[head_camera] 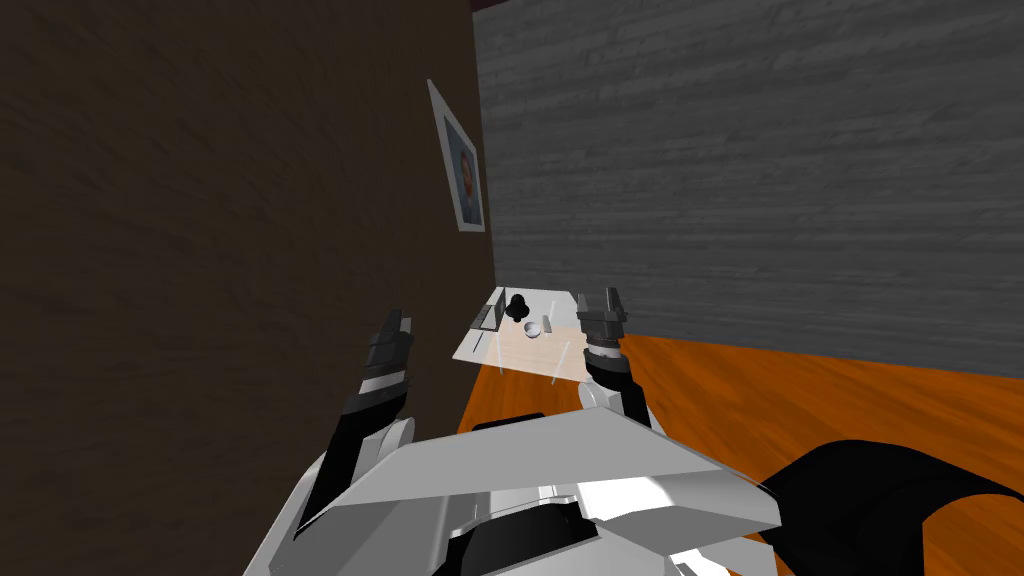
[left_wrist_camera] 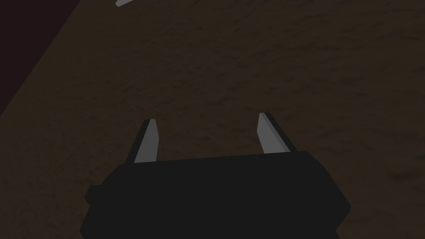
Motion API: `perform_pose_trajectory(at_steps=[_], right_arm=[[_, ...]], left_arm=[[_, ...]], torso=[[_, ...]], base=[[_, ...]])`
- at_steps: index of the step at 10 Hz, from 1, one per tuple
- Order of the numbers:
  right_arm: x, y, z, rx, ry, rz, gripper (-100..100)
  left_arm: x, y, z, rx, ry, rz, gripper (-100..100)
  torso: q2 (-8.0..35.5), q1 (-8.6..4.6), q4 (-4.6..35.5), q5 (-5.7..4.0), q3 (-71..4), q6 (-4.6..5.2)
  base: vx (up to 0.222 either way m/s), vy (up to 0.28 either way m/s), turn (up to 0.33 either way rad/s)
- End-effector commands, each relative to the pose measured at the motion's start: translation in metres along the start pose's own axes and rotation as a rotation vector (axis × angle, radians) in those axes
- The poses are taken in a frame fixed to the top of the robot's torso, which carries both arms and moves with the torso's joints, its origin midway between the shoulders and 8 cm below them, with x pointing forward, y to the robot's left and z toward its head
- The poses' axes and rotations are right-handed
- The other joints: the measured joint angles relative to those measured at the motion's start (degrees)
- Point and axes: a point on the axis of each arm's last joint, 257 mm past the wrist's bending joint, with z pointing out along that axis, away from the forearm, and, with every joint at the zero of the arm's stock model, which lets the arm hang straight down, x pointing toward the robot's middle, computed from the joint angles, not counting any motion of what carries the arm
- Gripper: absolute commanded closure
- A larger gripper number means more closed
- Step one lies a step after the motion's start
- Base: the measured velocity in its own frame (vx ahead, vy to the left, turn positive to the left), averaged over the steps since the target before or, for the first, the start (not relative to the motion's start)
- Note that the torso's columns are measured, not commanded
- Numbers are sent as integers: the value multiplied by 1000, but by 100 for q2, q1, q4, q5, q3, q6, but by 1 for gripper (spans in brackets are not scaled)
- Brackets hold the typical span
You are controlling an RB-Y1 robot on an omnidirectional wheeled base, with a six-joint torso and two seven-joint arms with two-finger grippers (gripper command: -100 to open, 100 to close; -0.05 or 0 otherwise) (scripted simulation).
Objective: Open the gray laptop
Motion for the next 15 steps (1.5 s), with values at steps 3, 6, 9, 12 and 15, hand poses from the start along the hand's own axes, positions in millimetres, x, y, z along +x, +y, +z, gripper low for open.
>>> perform_pose_trajectory(at_steps=[3,6,9,12,15], right_arm=[[0,0,0,0,0,0,0],[0,0,0,0,0,0,0],[0,0,0,0,0,0,0],[0,0,0,0,0,0,0],[0,0,0,0,0,0,0]], left_arm=[[0,0,0,0,0,0,0],[0,0,0,0,0,0,0],[0,0,0,0,0,0,0],[8,17,9,-13,77,107,-100],[8,41,20,-47,103,212,-100]], torso=[[1003,0,1006,0,-2014,0],[2269,0,2268,0,-4536,0],[3539,0,3537,0,-7073,0],[4207,-1,4205,0,-8426,1],[4226,-2,4227,-1,-8458,-1]], base=[[0,0,0],[0,0,0],[0,0,0],[4,-12,-106],[9,-24,-153]])
